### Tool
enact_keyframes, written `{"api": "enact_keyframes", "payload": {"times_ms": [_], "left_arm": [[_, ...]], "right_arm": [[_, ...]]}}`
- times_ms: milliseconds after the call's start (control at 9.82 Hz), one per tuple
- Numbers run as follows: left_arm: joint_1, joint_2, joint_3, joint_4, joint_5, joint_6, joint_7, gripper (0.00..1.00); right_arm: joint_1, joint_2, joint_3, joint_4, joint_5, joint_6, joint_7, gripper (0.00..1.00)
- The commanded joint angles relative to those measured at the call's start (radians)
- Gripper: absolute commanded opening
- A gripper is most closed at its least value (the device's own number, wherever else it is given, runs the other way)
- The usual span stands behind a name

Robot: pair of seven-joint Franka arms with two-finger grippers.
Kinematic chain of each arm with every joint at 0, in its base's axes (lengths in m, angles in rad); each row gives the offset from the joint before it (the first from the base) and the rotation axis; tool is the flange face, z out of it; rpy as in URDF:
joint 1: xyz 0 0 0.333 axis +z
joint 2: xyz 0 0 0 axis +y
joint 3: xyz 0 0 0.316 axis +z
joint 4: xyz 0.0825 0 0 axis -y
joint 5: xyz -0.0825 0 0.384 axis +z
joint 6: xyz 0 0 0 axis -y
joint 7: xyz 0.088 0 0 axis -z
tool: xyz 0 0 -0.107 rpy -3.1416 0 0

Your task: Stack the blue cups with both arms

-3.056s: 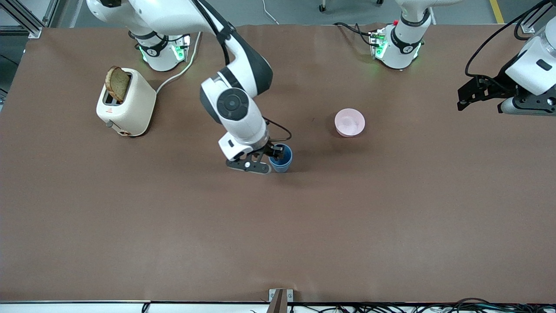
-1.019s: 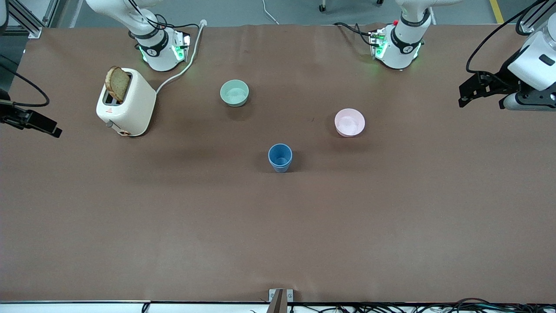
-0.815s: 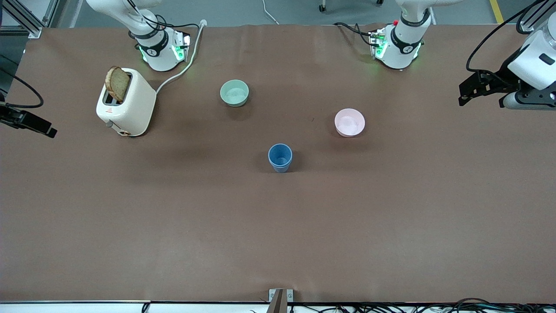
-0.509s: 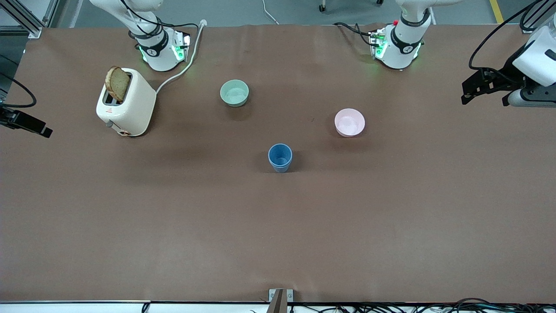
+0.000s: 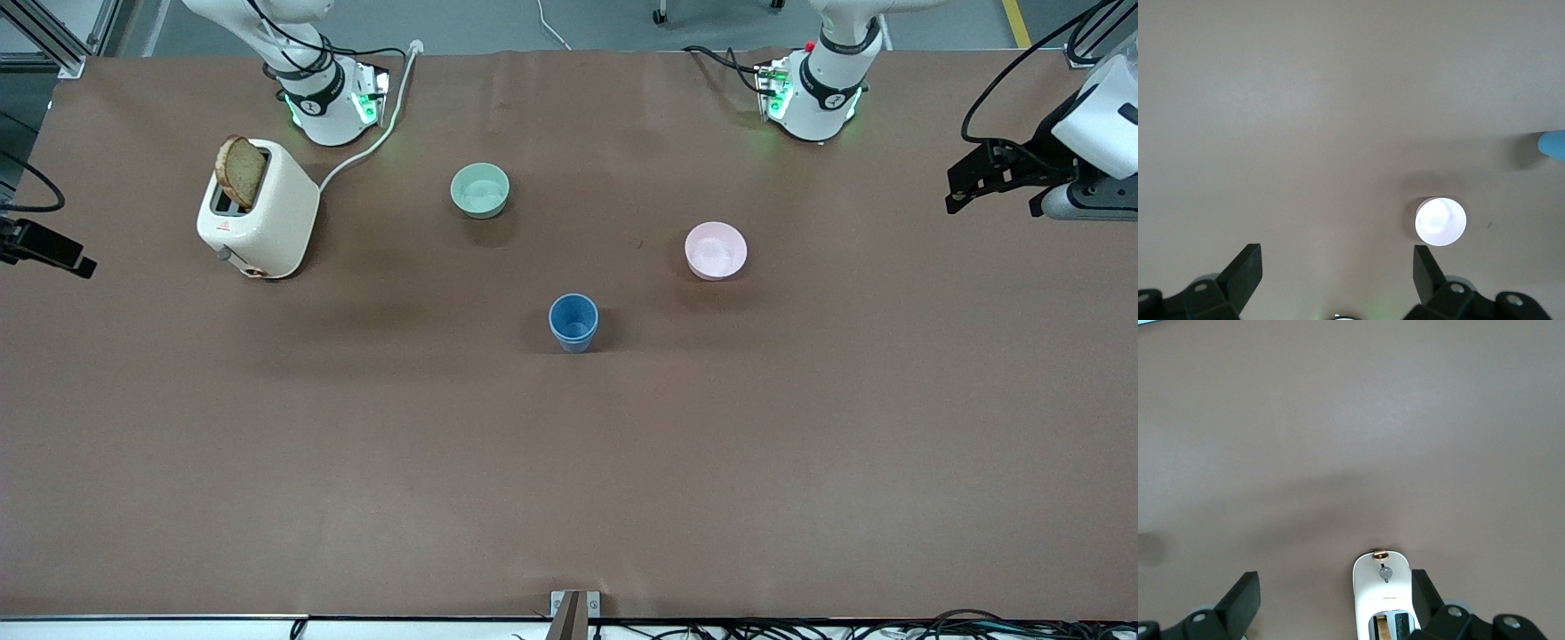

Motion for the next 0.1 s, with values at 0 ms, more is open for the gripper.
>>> {"api": "enact_keyframes", "payload": {"times_ms": [0], "left_arm": [[0.002, 0.022, -0.007, 0.003, 0.018, -0.031, 0.003, 1.0]], "right_arm": [[0.009, -0.019, -0.016, 0.01, -0.017, -0.022, -0.015, 1.0]]}}
